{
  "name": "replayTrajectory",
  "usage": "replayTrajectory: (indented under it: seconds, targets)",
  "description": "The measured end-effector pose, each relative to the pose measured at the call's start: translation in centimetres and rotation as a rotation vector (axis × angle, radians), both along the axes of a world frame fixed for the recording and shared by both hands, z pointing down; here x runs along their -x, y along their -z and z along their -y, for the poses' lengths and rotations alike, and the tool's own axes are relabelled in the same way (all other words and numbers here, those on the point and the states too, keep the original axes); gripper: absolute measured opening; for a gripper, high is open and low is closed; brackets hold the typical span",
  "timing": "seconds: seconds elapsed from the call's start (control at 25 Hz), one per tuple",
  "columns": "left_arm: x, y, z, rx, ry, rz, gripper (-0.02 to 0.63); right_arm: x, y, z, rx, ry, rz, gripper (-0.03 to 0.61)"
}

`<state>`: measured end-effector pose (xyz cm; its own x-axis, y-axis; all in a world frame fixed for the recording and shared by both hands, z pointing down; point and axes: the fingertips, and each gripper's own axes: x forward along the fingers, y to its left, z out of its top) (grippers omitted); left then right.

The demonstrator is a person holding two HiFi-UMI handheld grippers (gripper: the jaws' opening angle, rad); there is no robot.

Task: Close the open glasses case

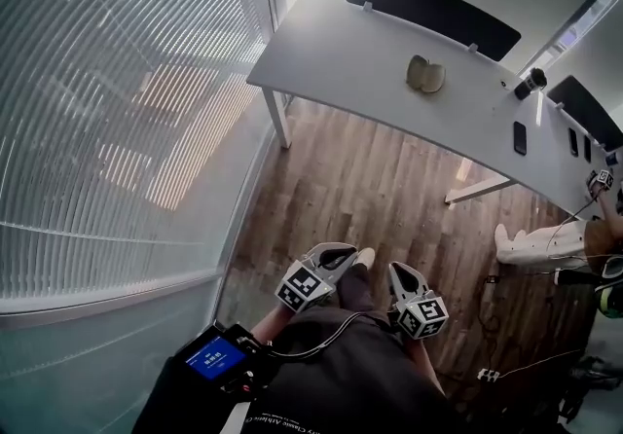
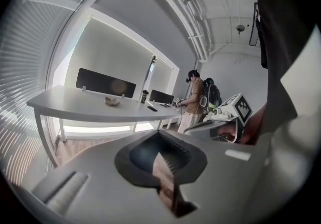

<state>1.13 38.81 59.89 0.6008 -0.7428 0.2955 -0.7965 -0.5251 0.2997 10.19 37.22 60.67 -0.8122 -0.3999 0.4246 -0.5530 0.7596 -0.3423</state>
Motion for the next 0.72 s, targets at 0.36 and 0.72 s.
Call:
replayTrajectory:
  seconds: [0.36,0.72]
  targets:
    - [-0.8,-0.8,2.0,0.011,-0.007,-0.009,0.006,-0.7,-0.8,1.8,0.009,0.006,-0.008,0.005]
    - [-3.3,-1.6,5.8,0.06,-0.053,-0.005,0.006,-3.2,-0.7,5.7,0.017,-0.031,-0.016,0.005]
